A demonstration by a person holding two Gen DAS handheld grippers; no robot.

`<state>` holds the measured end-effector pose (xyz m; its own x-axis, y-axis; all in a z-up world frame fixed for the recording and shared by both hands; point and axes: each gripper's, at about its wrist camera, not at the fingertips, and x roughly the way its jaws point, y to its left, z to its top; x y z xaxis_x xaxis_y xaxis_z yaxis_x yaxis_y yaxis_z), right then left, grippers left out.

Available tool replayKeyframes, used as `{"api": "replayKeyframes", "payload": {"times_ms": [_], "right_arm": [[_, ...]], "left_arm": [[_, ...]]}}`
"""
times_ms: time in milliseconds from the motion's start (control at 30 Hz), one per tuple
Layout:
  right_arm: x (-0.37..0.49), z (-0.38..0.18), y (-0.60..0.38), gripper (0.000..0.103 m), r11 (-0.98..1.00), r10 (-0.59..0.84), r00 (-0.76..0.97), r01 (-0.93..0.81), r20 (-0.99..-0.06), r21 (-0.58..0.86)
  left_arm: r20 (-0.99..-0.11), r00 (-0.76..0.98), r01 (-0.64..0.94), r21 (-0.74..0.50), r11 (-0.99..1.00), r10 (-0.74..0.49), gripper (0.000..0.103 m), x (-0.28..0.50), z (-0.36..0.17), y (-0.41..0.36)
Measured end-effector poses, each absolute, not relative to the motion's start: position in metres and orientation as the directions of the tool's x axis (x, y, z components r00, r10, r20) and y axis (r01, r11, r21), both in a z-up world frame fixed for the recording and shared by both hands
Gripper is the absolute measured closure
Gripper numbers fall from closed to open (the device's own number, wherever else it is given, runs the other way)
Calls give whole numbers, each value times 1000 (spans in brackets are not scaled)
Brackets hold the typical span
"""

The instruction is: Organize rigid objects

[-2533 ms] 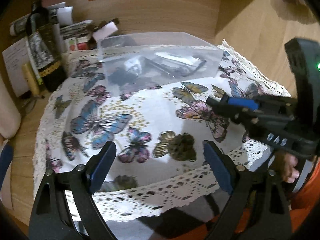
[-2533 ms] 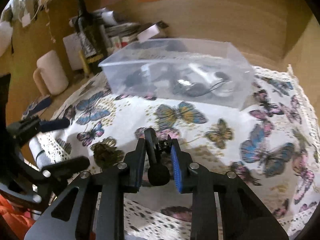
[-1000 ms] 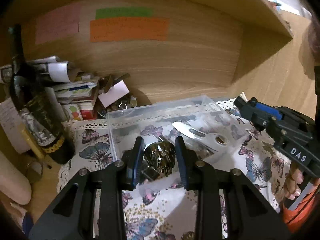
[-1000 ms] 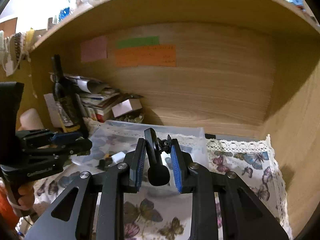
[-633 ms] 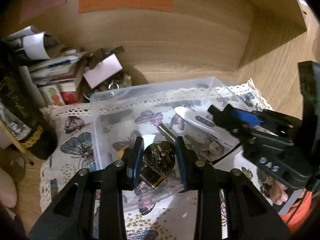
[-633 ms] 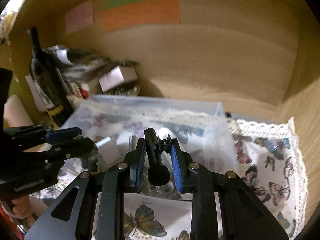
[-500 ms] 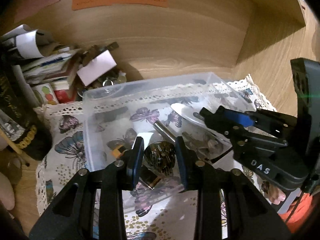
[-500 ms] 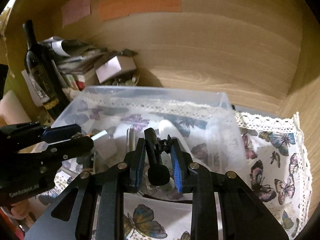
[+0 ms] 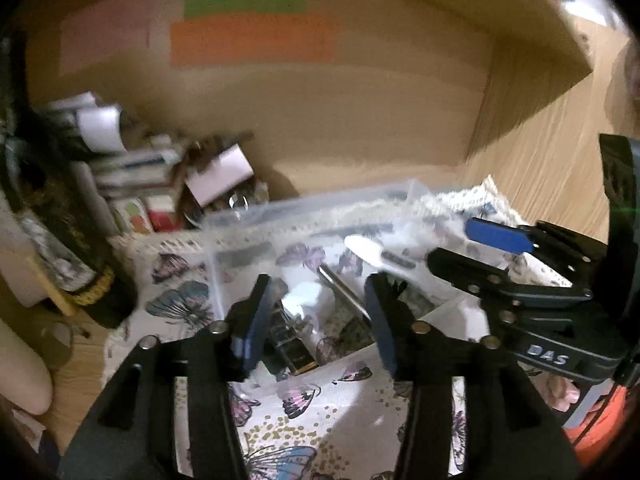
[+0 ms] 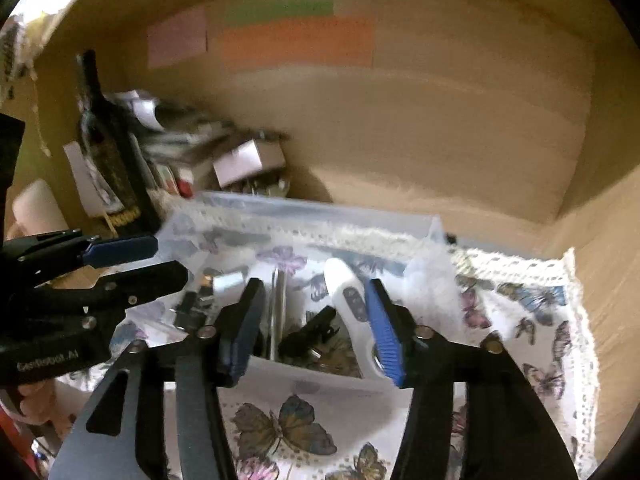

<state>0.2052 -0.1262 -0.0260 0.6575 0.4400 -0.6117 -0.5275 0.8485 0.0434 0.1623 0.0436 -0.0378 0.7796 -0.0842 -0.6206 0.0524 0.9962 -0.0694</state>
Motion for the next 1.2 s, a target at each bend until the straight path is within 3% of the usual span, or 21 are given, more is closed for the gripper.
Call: {"api": "replayKeyframes", "payload": {"times_ms": [133,333,400,433,767,1200], "right_arm": [[178,0,-140,34,857,453,708,-514,-542,44],[134,29,-159,13,873,451,775,-486,-443,41],[120,37,-165,6,876,456,791,-480,-408,49],[113,40,-168,0,877,459,798,-477,-391,56],[67,53,-185,0,888,448,840,-458,-307,44],[50,54,-182,0,888,449,847,-459,-284,35]], "left_arm": [[-552,831,53,-53,997,-73,39,137,-14,38],[-436,898,41,-41,998,-55,6,91,19,22],[-410,911,36,-41,999,-50,2,79,24,18],[-397,916,35,-39,999,-47,2,73,27,15],[-317,948,28,-32,999,-36,0,28,37,2],[-293,955,31,-24,999,-36,0,15,38,-1]]}}
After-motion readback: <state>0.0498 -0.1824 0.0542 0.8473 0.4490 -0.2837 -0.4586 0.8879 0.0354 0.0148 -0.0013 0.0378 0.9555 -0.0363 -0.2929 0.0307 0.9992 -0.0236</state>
